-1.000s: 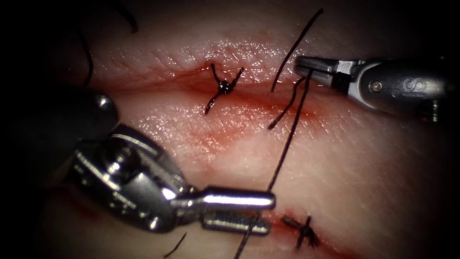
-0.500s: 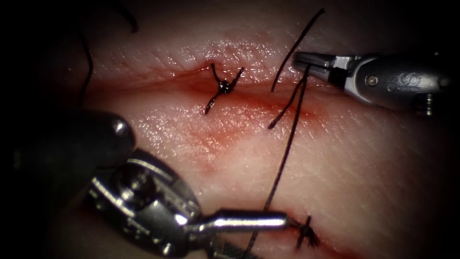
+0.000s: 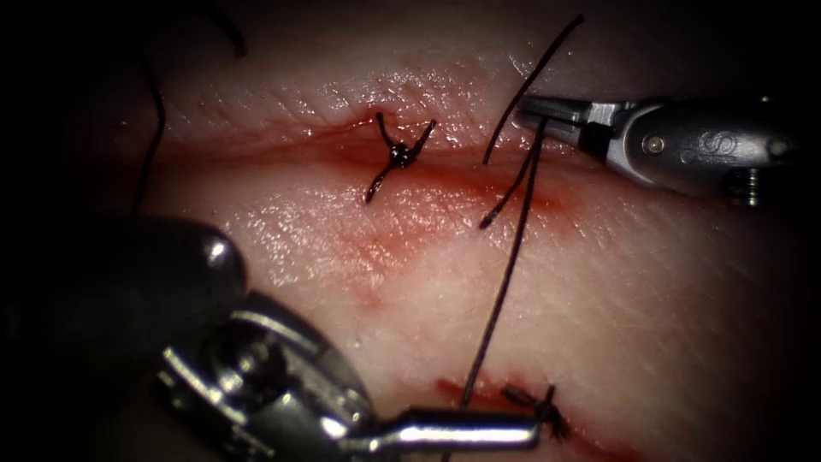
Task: Wound Closure
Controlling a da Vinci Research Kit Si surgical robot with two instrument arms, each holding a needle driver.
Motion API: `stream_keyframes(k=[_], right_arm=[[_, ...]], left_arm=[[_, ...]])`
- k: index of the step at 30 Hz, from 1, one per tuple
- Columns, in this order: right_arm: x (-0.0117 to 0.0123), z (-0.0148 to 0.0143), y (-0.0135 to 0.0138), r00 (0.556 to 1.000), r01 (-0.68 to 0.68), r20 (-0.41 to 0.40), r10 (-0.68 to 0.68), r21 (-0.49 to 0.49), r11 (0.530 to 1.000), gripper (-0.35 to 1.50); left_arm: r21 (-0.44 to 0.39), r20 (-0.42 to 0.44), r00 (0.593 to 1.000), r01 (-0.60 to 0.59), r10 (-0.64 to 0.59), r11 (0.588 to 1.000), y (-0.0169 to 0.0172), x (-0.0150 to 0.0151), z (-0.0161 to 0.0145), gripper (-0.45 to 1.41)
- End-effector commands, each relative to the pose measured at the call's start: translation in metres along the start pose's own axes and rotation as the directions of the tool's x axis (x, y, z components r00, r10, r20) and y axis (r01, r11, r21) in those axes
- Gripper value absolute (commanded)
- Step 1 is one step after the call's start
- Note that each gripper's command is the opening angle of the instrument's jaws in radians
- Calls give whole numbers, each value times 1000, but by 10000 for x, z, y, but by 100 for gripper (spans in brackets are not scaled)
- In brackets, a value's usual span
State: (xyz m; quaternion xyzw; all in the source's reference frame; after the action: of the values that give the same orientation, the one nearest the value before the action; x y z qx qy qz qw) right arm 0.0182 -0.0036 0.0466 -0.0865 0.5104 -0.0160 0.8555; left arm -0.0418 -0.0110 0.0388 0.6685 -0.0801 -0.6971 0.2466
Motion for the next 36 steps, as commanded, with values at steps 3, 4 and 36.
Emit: stream_keyframes(k=[3, 4, 36], right_arm=[[2, 10, 2, 1000, 3, -6, -3, 2, 1000, -35], [2, 10, 2, 1000, 3, -6, -3, 2, 1000, -35], [127, -39, -14, 945, -293, -158, 287, -15, 956, 141]], left_arm=[[27, 29, 1000, -7, 6, 1000, -6, -10, -1, -13], [37, 32, 999, -6, 5, 999, -7, -11, -3, -45], [265, 285, 953, 22, -100, 964, 5, -40, -118, -45]])
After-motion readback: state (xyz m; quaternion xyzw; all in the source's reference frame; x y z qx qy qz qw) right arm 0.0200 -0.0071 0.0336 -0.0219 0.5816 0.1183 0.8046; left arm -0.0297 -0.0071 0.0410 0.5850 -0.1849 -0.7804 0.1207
